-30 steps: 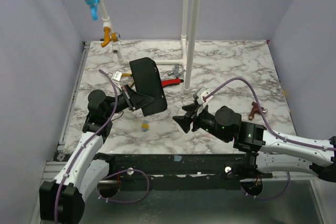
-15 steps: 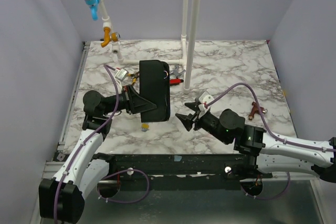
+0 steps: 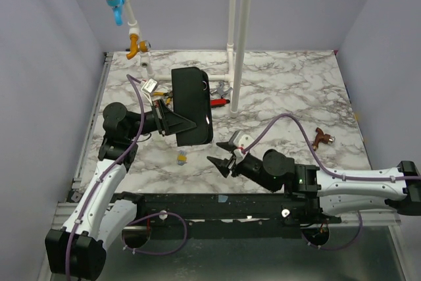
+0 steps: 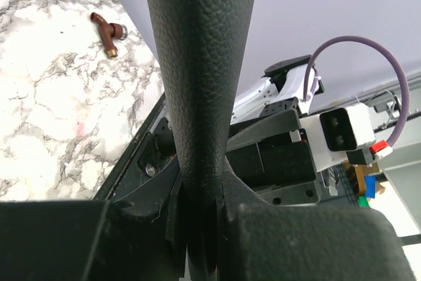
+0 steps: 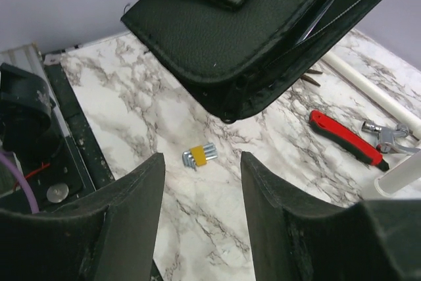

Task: Sort the hair-cutting tools
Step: Pick up the hairdressing tool bag at the center of the board, then zip the hairdressing tool bag.

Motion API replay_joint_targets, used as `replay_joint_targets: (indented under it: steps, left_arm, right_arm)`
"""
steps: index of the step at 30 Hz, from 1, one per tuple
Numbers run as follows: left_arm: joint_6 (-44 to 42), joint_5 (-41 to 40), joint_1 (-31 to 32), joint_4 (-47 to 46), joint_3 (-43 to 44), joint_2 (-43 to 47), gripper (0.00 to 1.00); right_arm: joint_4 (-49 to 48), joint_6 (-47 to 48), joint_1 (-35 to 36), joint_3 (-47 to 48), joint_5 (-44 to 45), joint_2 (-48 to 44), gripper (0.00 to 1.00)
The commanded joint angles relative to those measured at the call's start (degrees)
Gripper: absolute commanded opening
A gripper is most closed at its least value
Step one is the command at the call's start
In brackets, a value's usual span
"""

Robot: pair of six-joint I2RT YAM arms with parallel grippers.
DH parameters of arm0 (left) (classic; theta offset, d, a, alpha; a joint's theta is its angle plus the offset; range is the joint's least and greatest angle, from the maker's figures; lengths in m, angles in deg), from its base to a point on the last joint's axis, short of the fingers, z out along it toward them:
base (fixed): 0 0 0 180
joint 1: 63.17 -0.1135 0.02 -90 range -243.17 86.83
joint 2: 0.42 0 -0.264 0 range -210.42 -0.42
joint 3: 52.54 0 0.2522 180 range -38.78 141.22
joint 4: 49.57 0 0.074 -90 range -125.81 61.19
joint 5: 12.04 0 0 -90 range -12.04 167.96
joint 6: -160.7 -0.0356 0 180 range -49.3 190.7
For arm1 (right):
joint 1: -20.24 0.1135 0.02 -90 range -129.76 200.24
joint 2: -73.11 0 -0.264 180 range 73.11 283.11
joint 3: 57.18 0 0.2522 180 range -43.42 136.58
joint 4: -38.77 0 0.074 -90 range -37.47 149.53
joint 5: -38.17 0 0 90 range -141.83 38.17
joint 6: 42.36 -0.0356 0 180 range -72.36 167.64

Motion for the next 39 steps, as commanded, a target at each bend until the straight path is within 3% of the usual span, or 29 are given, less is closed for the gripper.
replay_joint_targets:
  steps: [1, 7, 17, 28, 39]
  left_arm:
    - [-2.4, -3.6, -0.1, 4.4, 2.0, 2.2, 0.00]
    - [-6.6, -4.4, 0.3, 11.5, 4.1, 3.6, 0.00]
    - [-6.5, -4.2, 0.6, 12.1, 3.8, 5.0, 0.00]
    - [-6.9, -4.2, 1.3, 12.4, 2.7, 6.0, 0.00]
    - [-6.9, -3.1, 2.1, 12.2, 2.4, 5.8, 0.00]
  right_arm:
    - [-10.4, 0.5, 0.6, -1.4, 5.6, -0.6, 0.51]
    - [-16.9, 2.3, 0.9, -2.0, 8.2, 0.9, 0.48]
    - [-16.4, 2.2, 1.0, 0.7, 9.6, 5.2, 0.45]
    - [-18.9, 3.2, 1.0, 0.8, 13.2, 5.9, 0.32]
    - [-16.2, 2.9, 1.0, 2.1, 10.7, 7.7, 0.29]
